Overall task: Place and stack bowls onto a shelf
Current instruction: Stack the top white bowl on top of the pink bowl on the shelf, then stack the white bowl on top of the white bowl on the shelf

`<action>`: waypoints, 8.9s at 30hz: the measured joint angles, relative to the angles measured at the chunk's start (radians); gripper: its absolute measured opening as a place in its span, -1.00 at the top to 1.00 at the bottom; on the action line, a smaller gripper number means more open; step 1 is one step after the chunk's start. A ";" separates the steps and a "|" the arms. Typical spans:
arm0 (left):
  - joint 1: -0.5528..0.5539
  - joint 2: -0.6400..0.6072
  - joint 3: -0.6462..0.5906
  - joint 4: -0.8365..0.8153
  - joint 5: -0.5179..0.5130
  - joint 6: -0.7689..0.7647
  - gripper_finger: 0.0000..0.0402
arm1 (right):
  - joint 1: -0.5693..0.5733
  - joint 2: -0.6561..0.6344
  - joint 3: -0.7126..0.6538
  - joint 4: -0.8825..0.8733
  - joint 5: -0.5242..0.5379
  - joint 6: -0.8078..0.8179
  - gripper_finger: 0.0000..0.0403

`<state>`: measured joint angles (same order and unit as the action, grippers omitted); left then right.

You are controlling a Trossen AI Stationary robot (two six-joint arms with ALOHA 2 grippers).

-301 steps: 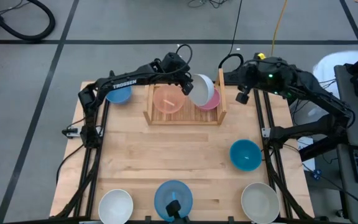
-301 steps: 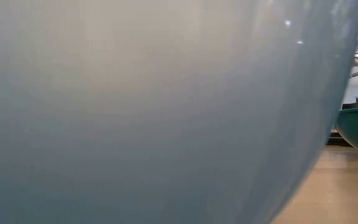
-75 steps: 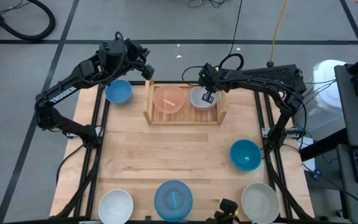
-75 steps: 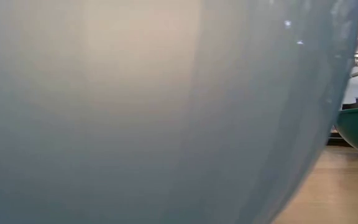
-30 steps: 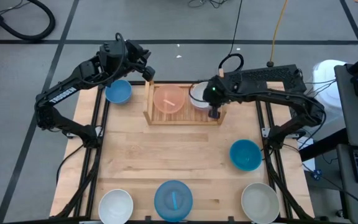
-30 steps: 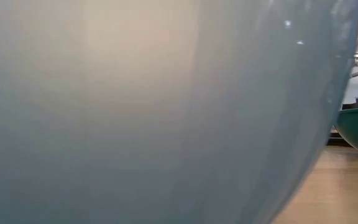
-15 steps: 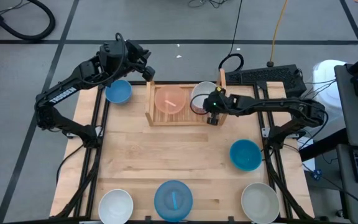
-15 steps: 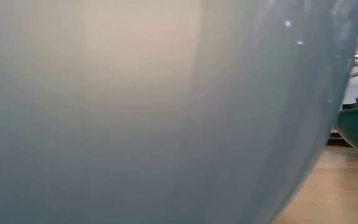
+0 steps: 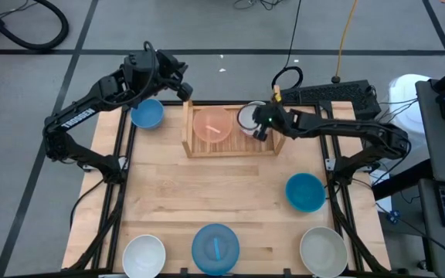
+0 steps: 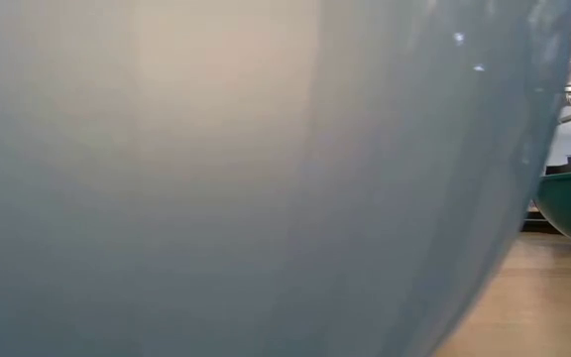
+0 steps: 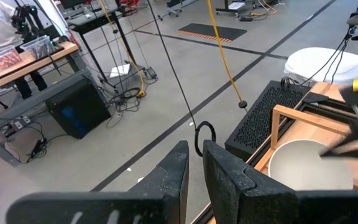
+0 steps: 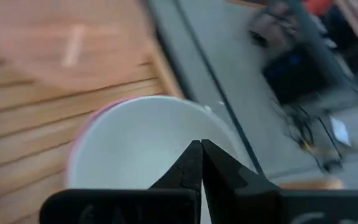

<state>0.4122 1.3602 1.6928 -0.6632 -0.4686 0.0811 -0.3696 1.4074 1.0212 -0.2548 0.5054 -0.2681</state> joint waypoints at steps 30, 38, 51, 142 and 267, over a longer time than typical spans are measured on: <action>-0.004 0.000 0.000 0.002 0.000 -0.007 0.73 | -0.156 0.177 0.002 0.243 0.003 0.275 1.00; -0.004 0.000 0.000 0.001 0.000 -0.008 0.73 | -0.169 0.265 0.006 0.279 0.004 0.263 1.00; -0.004 0.000 0.000 0.000 0.000 -0.007 0.73 | -0.173 0.241 0.002 0.293 -0.055 0.236 1.00; -0.033 0.000 0.000 -0.440 0.244 0.098 0.73 | 0.275 -0.542 0.003 -0.733 -0.558 0.237 0.42; -1.260 -0.018 -0.806 -0.145 0.654 -1.137 0.73 | 0.490 -0.264 0.002 -0.744 -0.401 0.098 0.42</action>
<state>-0.8478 1.3426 0.8867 -0.8085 0.1852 -1.0561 0.1200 1.1435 1.0237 -0.9985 0.1043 -0.1696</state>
